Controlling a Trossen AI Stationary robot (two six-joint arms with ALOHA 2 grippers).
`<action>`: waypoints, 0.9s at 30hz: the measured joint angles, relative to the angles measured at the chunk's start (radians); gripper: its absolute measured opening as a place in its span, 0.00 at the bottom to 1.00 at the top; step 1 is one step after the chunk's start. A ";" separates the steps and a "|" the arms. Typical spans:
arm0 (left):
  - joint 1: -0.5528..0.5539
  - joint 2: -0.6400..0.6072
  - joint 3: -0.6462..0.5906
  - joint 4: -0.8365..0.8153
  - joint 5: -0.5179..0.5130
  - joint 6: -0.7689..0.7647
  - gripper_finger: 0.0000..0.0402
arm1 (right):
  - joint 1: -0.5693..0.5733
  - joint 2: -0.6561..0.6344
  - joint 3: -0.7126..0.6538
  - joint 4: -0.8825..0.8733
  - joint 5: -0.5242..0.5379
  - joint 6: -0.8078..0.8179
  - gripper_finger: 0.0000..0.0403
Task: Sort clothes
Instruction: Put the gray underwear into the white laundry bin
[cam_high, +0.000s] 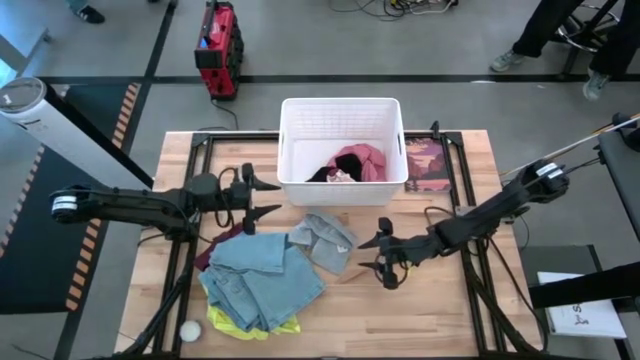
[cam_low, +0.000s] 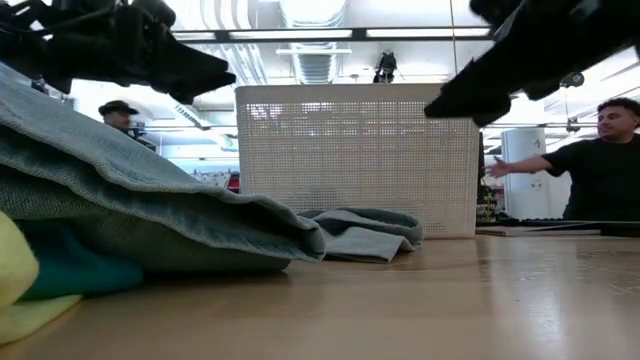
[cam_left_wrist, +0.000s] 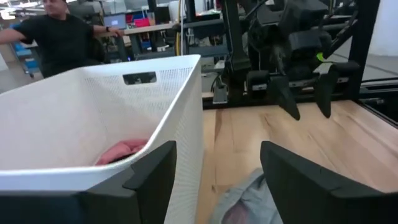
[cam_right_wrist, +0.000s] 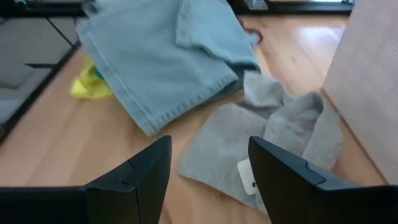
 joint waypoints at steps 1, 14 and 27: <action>0.000 0.001 -0.002 0.000 0.000 -0.004 0.56 | -0.007 0.019 0.001 0.002 -0.002 0.008 0.49; 0.000 0.031 -0.004 0.003 0.000 -0.020 0.54 | -0.171 0.254 0.087 0.018 -0.132 0.033 0.61; 0.000 0.049 -0.004 0.001 0.000 -0.016 0.49 | -0.296 0.456 0.186 0.016 -0.052 -0.030 0.75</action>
